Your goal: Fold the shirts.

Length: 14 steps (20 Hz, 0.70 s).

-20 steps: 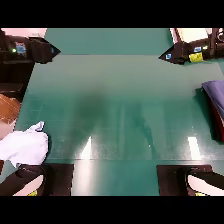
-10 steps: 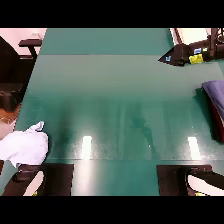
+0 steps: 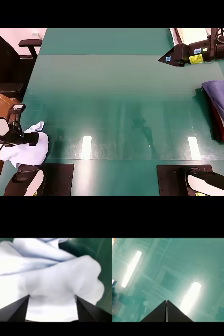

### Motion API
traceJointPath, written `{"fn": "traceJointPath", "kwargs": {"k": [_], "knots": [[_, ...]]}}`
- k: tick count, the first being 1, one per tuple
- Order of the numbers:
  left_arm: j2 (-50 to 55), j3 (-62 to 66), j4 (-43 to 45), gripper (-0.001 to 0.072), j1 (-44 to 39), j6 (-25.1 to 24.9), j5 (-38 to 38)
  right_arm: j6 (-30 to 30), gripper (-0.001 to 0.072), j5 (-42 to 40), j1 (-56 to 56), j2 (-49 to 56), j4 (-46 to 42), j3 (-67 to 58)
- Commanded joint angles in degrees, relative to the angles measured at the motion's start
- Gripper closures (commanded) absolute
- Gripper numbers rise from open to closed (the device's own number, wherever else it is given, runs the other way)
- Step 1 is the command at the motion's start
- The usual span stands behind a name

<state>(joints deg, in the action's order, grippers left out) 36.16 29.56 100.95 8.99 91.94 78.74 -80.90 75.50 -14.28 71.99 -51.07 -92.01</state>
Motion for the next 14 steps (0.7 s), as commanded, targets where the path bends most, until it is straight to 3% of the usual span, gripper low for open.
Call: {"fn": "traceJointPath", "kwargs": {"k": [1,2,7,9,14], "knots": [[-0.11,-2.21,0.85,0.05,0.11,2.6,0.83,0.02,0.0695,-0.48,-0.02,0.04,0.02,-0.04],[-0.09,-1.4,0.83,0.0681,0.11,2.58,0.96,0.02,0.0694,-0.48,-0.02,0.04,0.02,-0.04],[-0.11,16.7,-1.53,0.0688,0.09,2.56,1.51,0.0,0.0695,-3.08,0.15,-2.12,0.44,-1.95],[-0.11,29.38,-7.52,0.0688,0.09,1.79,0.46,0.0,0.0695,-3.39,0.13,-3.06,0.26,-6.54],[1.09,52.87,-28.59,0.069,0.04,-5.75,-4.61,0.0,0.0695,-3.37,1.11,-3.17,-0.11,-18.18]]}}
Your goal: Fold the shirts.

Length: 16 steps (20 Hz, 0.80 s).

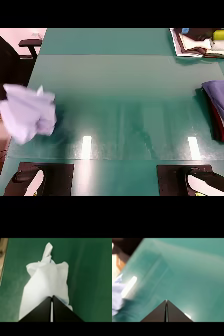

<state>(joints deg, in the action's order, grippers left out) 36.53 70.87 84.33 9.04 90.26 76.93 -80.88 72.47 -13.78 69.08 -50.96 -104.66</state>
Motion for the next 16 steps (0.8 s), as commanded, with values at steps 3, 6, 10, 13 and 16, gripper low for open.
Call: {"fn": "traceJointPath", "kwargs": {"k": [3,6,10,13,16], "knots": [[4.04,17.64,-19.17,0.069,0.0,-6.58,-2.89,-0.11,0.0695,-0.24,4.7,-0.26,-0.17,-10.16],[9.27,19.76,-23.47,0.069,-3.52,-8.2,-3.32,-1.55,0.0695,0.04,9.68,-0.33,0.0,-12.2],[19.61,19.85,-22.14,0.069,-22.8,-8.2,-5.29,-3.13,0.0695,3.76,14.99,-0.35,0.0,-11.96],[30.36,19.85,-19.06,0.0689,-40.68,-8.52,-10.34,-3.1,0.0695,4.02,16.74,-1.9,-0.02,-8.92],[40.76,21.38,-18.71,0.0687,-53.42,-13.07,-17.44,-3.1,0.0695,3.43,16.72,-4.37,-0.22,-4.48]]}}
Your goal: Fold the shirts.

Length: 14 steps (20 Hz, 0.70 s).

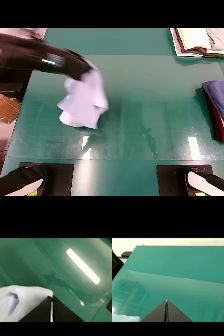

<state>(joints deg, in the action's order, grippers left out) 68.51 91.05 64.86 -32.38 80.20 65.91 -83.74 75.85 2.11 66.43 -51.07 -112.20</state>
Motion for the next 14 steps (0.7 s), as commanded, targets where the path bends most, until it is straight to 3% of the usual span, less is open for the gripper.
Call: {"fn": "traceJointPath", "kwargs": {"k": [1,3,5,10,14], "knots": [[11.72,2.91,0.76,0.0686,-14.12,-3.96,-7.58,-0.24,0.0695,-0.28,0.83,-2.4,-0.11,4.37],[14.75,6.6,1.27,0.0681,-14.51,-4.24,-7.61,-0.22,0.0695,-0.92,0.83,-3.91,-0.11,7.15],[14.62,8.96,3.74,0.0176,-11.45,-3.8,-6.23,-0.22,0.0695,-0.87,0.83,-4.74,-0.11,9.03],[14.69,8.74,3.89,0.0167,5.77,0.55,11.45,-0.22,0.0695,-1.22,0.81,-5.42,-0.04,11.69],[14.62,-2.03,1.77,0.0167,16.31,0.81,13.07,-0.22,0.0695,-1.05,0.83,-5.42,-0.04,11.69]]}}
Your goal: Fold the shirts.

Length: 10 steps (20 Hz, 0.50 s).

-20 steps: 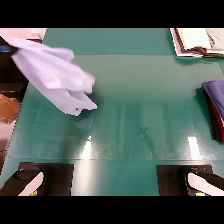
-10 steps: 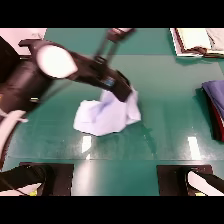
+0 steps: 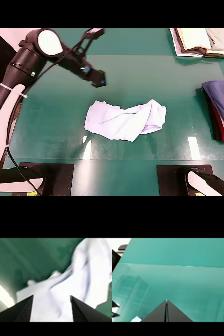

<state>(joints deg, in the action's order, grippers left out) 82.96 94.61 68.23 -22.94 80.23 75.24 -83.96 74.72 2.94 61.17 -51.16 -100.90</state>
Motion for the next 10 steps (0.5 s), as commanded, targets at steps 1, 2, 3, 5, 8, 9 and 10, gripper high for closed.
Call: {"fn": "traceJointPath", "kwargs": {"k": [1,2,3,5,8,9,10], "knots": [[0.17,-9.03,-2.78,0.0167,8.66,0.66,3.23,0.0,0.0695,0.2,-0.02,-0.15,0.02,0.39],[0.17,-12.52,-2.97,0.0167,10.08,0.11,2.73,0.0,0.0695,0.22,0.0,-0.13,0.02,0.39],[0.17,-15.65,-2.91,0.0167,11.15,-0.35,2.36,0.02,0.0694,0.22,0.0,-0.13,0.02,0.39],[0.2,-21.68,-3.23,0.0167,12.66,-0.76,0.92,0.02,0.0694,0.33,0.0,-0.13,0.0,0.39],[0.2,-29.31,-5.97,0.0167,12.68,-1.4,-2.23,0.02,0.0695,0.28,-0.02,-0.09,0.02,0.39],[0.2,-31.76,-8.68,0.0167,12.68,-2.58,-3.3,0.02,0.0695,0.26,0.0,-0.09,0.02,0.39],[0.2,-33.88,-11.61,0.0168,12.66,-4.02,-4.35,0.02,0.0695,0.26,-0.02,-0.09,0.02,0.39]]}}
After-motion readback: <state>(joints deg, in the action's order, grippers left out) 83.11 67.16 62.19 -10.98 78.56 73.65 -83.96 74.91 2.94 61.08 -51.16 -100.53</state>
